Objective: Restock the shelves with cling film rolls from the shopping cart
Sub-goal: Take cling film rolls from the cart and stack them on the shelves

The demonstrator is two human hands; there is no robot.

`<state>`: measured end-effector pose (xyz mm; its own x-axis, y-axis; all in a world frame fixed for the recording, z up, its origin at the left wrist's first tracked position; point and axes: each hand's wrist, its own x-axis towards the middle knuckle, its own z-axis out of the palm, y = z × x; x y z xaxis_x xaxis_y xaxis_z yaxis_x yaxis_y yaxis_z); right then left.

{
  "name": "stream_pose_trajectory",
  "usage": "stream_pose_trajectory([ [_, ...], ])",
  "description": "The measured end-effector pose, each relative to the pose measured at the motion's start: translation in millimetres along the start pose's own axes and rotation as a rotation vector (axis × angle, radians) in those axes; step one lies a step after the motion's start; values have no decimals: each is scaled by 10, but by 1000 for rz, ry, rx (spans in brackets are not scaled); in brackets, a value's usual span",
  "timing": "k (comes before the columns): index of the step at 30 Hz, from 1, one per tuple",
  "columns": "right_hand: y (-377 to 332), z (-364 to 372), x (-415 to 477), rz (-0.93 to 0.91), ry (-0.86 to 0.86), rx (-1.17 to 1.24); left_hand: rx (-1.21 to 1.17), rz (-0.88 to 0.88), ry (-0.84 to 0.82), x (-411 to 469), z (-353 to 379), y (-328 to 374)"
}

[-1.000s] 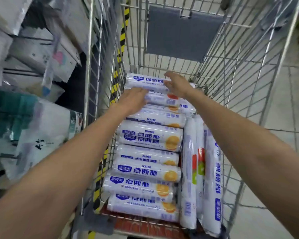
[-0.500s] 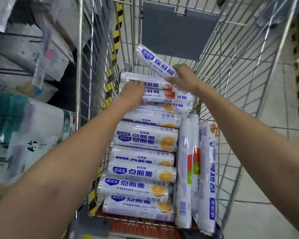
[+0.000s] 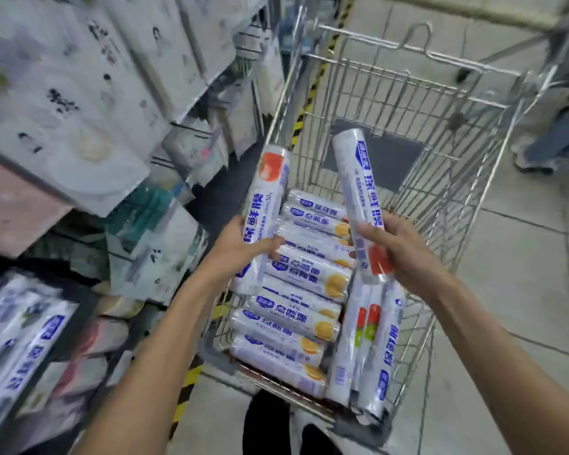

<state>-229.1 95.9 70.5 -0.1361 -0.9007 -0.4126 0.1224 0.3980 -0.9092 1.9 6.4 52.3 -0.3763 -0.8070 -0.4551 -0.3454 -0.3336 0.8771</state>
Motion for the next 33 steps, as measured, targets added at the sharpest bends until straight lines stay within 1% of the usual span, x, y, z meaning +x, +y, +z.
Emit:
stream_pose_trajectory([
  [3,47,514,-294,22,-163,67,-188,32,145,-719,-95,-11],
  [6,70,1098,-639,36,-324,110,-294,56,331,-1410,-231,-142],
  [13,148,2433,-1682,44,-606,35,-459,102,770,-3230,-570,-630],
  [15,243,2805,-2029,75,-699,2,-474,104,918,-3768,-624,-844],
  [19,482,3500,-2809,148,-892,-102,-525,79,1148,-4877,-682,-1297],
  [21,634,3853,-3276,168,-996,-119,-511,66,1254,-5487,-698,-1539],
  [25,970,4484,-4223,198,-1130,-188,-483,51,1408,-6671,-701,-2032],
  [28,1246,4900,-4824,199,-1198,-259,-464,22,1478,-7460,-736,-2376],
  [33,1565,5577,-5518,240,-1288,-283,-442,-7,1583,-8410,-958,-2912],
])
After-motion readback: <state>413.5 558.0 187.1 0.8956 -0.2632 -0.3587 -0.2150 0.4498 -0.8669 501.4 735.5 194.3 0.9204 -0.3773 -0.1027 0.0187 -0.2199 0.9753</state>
